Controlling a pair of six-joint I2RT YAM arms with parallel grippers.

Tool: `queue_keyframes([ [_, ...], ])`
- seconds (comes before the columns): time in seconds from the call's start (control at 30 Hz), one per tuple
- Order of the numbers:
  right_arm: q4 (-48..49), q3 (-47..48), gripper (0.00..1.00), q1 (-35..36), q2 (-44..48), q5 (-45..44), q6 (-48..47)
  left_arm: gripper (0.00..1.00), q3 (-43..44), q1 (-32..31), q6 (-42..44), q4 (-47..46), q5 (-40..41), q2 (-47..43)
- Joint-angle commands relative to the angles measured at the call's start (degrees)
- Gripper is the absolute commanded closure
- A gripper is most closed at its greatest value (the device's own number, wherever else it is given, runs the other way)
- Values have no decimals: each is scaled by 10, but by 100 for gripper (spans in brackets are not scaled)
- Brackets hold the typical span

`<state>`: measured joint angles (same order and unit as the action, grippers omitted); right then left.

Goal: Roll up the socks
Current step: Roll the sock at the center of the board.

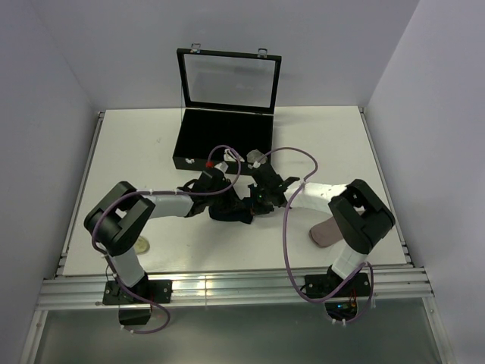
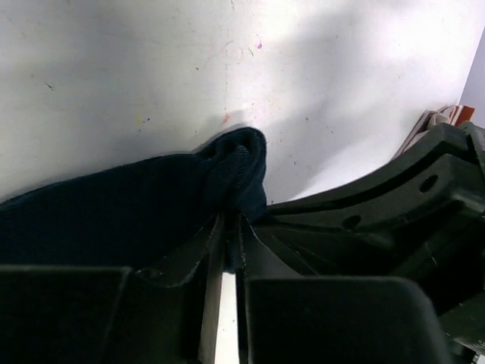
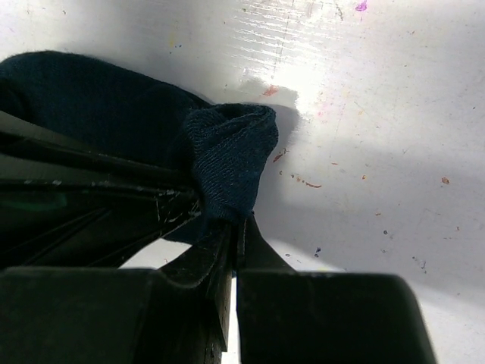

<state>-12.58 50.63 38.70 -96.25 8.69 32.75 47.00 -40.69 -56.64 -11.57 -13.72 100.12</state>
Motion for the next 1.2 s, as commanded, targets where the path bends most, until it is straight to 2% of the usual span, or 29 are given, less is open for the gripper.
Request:
queue_keyframes([
  [0.0,-7,10,97,5,0,4,3,85,13,-3,11,-8,12,11],
  [0.1,4,3,92,5,14,14,3,87,20,-3,12,5,21,26],
  [0.2,26,-18,84,4,38,42,1,89,20,-3,13,12,28,32],
  [0.27,54,-33,75,0,63,69,6,89,18,-1,14,13,26,35],
  [0.47,178,-125,66,-57,122,157,35,91,8,2,14,10,20,35],
  [0.77,280,-188,67,-109,113,182,74,91,-3,4,11,4,16,28],
  [1.07,350,-207,82,-112,55,208,87,91,-9,9,7,-2,9,27],
  [1.17,381,-215,84,-112,42,217,94,92,-10,10,9,0,7,27],
])
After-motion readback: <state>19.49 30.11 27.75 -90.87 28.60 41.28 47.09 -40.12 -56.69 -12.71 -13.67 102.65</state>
